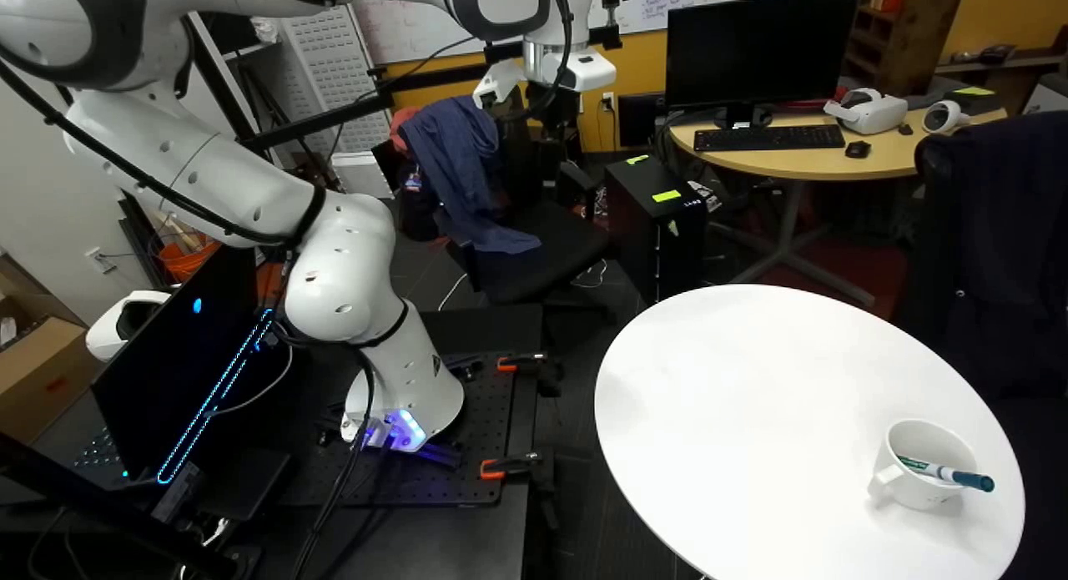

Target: Remove the marker from the cup and put it on the table

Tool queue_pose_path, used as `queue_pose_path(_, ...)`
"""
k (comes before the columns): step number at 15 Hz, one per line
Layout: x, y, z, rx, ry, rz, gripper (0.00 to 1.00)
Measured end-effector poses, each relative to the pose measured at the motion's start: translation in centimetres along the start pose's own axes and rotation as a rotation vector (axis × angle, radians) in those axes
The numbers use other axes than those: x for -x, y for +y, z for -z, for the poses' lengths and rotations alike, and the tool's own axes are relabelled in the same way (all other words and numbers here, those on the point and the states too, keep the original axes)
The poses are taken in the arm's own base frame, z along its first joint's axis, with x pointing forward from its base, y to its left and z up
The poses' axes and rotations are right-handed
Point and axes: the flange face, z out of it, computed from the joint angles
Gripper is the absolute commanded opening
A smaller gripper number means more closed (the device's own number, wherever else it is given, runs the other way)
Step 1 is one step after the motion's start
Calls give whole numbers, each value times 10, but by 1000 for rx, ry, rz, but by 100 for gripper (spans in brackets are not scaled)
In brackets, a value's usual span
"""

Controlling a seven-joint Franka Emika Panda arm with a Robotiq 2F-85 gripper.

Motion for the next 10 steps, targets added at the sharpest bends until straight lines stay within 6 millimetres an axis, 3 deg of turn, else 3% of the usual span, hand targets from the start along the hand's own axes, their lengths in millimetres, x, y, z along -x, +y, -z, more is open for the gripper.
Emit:
queue_pose_path(4,-8,6,6,-20,33,-23,100)
queue_pose_path(10,-34,35,28,-78,136,-113,100)
